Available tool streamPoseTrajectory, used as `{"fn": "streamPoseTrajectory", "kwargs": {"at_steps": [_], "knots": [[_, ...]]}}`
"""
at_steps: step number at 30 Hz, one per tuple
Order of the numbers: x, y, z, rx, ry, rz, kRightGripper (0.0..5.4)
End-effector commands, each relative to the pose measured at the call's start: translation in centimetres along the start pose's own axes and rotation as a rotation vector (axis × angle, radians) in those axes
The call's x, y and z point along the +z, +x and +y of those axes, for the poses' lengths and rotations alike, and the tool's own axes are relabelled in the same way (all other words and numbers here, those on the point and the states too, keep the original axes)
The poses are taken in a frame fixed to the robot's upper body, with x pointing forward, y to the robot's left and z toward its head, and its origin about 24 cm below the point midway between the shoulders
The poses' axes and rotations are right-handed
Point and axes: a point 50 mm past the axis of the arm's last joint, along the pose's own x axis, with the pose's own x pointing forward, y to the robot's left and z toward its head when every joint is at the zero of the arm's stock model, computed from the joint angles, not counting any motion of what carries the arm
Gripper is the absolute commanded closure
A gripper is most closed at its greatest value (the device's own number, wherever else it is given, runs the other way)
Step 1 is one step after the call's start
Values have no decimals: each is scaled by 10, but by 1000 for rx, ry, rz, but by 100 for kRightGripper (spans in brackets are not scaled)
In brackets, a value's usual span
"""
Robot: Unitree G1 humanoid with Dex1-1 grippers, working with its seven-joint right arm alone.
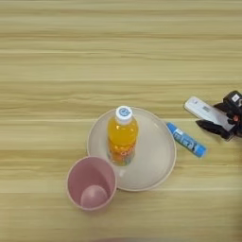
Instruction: Move the objects on the table
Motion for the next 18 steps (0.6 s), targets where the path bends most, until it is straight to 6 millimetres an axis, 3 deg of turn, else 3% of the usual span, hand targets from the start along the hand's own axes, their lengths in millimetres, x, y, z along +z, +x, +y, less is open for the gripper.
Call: {"fn": "streamPoseTrajectory", "kwargs": {"at_steps": [1,11,18], "knots": [[25,-12,-18,-75,-82,-28,132],[23,-12,-17,-68,-81,-21,238],[24,-12,-17,-68,-83,-28,249]]}}
